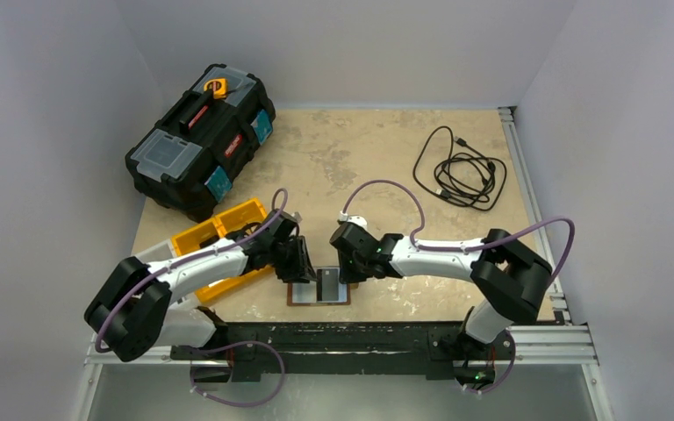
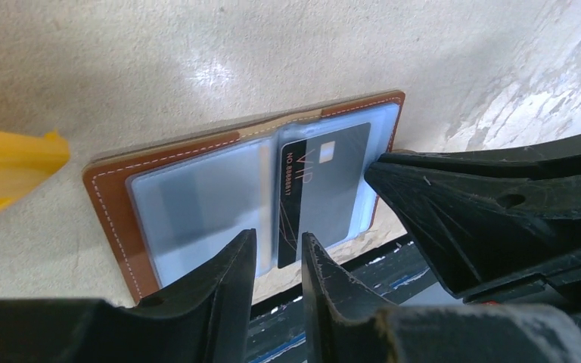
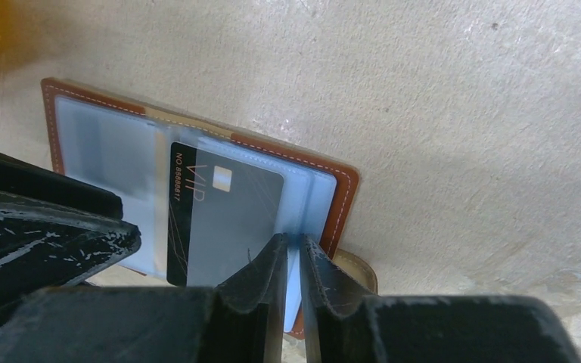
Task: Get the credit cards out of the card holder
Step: Remove the credit card from the card holder.
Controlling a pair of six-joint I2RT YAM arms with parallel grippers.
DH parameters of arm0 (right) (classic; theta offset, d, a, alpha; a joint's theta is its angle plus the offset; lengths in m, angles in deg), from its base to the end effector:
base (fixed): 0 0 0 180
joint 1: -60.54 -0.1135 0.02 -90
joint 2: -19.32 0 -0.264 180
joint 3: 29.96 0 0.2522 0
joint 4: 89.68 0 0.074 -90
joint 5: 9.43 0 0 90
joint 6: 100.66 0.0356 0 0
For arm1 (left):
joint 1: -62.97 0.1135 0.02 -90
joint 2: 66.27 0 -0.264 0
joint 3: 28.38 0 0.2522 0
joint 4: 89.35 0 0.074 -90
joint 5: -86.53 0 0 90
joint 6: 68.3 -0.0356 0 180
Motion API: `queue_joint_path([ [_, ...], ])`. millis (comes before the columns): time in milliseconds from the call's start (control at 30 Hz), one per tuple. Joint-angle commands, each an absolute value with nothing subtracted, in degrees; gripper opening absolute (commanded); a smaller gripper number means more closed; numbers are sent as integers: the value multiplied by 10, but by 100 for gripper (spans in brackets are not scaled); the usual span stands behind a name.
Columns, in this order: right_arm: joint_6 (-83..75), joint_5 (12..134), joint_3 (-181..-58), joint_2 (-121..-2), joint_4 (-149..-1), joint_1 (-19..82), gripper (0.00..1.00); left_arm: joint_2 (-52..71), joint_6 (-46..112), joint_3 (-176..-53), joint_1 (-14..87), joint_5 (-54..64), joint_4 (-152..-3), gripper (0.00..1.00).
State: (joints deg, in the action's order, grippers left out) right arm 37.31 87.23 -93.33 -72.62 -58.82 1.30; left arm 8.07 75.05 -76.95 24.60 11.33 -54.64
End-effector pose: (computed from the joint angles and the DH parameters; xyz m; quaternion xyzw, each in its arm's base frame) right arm 0.1601 0.2609 0.1626 -0.0793 0.9598 0.1786 0.2013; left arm 0.1741 -0.1495 0.1637 -0.0925 0.9550 -0.2680 0.0866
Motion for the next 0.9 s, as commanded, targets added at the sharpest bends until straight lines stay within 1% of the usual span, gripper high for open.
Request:
queue_joint_path([
  [0, 368, 888, -937, -740, -599, 12, 11, 94, 738, -765, 248, 132, -583, 27],
  [667, 365, 874, -927, -767, -606, 12, 7, 149, 752, -744, 248, 174, -657, 25],
  [800, 365, 875, -925, -768, -604, 12, 7, 142, 760, -743, 248, 176, -658, 19],
  [867, 369, 869, -921, -768, -604, 12, 6, 135, 762, -743, 248, 175, -654, 13],
])
